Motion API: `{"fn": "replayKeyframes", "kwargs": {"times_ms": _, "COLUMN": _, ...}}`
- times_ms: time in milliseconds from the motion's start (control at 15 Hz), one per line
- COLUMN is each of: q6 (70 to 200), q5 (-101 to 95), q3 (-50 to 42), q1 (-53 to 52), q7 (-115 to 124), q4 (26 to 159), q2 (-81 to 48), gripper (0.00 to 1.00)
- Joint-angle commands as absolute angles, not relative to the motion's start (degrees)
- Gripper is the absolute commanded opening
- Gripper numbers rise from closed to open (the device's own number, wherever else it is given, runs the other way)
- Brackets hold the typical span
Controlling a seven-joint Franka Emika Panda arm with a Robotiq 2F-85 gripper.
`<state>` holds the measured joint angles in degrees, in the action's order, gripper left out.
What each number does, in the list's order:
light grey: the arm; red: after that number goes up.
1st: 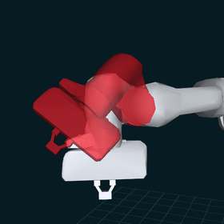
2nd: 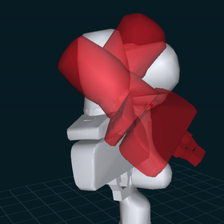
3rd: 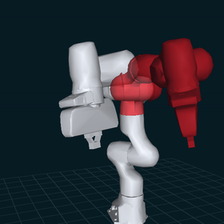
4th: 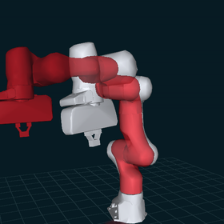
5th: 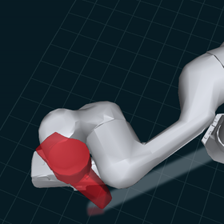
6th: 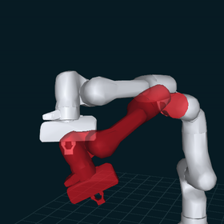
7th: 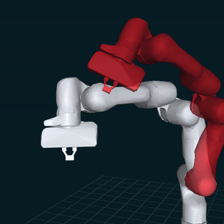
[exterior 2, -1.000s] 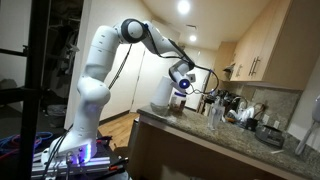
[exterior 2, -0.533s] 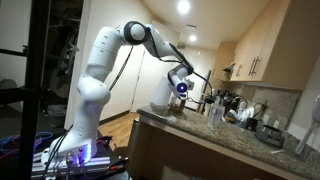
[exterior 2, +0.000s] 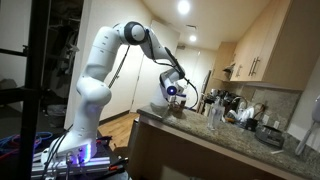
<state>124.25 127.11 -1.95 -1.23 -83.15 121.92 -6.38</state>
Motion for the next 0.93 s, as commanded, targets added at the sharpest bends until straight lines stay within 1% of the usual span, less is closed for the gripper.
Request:
{"fn": "replayKeyframes", "kwargs": {"times_ms": 0, "q6": 123.44, "q5": 129.75, "q3": -2.09, "q1": -0.19, "q7": -72.85, "q4": 120.78, "q2": -6.29, "gripper": 0.24}}
{"fn": "replayKeyframes", "kwargs": {"times_ms": 200, "q6": 121.41, "q5": 132.22, "q3": -2.04, "q1": -0.21, "q7": -65.15, "q4": 121.13, "q2": -6.79, "gripper": 0.24}}
{"fn": "replayKeyframes", "kwargs": {"times_ms": 333, "q6": 120.85, "q5": 136.23, "q3": -1.37, "q1": -0.91, "q7": -62.50, "q4": 123.63, "q2": -6.49, "gripper": 0.24}}
{"fn": "replayKeyframes", "kwargs": {"times_ms": 400, "q6": 122.42, "q5": 132.71, "q3": -2.05, "q1": -0.77, "q7": -64.24, "q4": 121.58, "q2": -6.63, "gripper": 0.49}}
{"fn": "replayKeyframes", "kwargs": {"times_ms": 600, "q6": 121.97, "q5": 134.82, "q3": -1.58, "q1": -1.27, "q7": -63.17, "q4": 122.97, "q2": -6.79, "gripper": 0.49}}
{"fn": "replayKeyframes", "kwargs": {"times_ms": 667, "q6": 125.48, "q5": 136.21, "q3": -1.24, "q1": -1.67, "q7": -60.49, "q4": 120.85, "q2": -6.98, "gripper": 0.24}}
{"fn": "replayKeyframes", "kwargs": {"times_ms": 867, "q6": 125.37, "q5": 142.04, "q3": 0.16, "q1": -2.53, "q7": -51.50, "q4": 120.34, "q2": -6.93, "gripper": 0.24}}
